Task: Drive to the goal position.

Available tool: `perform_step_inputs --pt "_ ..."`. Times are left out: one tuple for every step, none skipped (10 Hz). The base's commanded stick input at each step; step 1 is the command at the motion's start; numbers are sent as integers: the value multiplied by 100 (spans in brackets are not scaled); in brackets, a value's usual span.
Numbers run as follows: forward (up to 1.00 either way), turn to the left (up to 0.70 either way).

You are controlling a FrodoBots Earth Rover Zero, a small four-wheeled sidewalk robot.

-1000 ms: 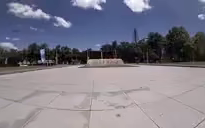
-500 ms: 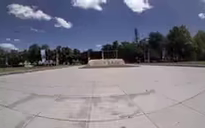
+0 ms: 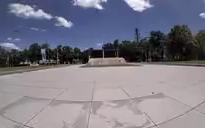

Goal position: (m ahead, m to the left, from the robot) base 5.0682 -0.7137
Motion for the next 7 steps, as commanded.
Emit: perform_step_inputs --pt "50 0" --pt "50 0" --pt "50 0" --pt "50 0" --pt "50 0" --pt "50 0" --pt "50 0"
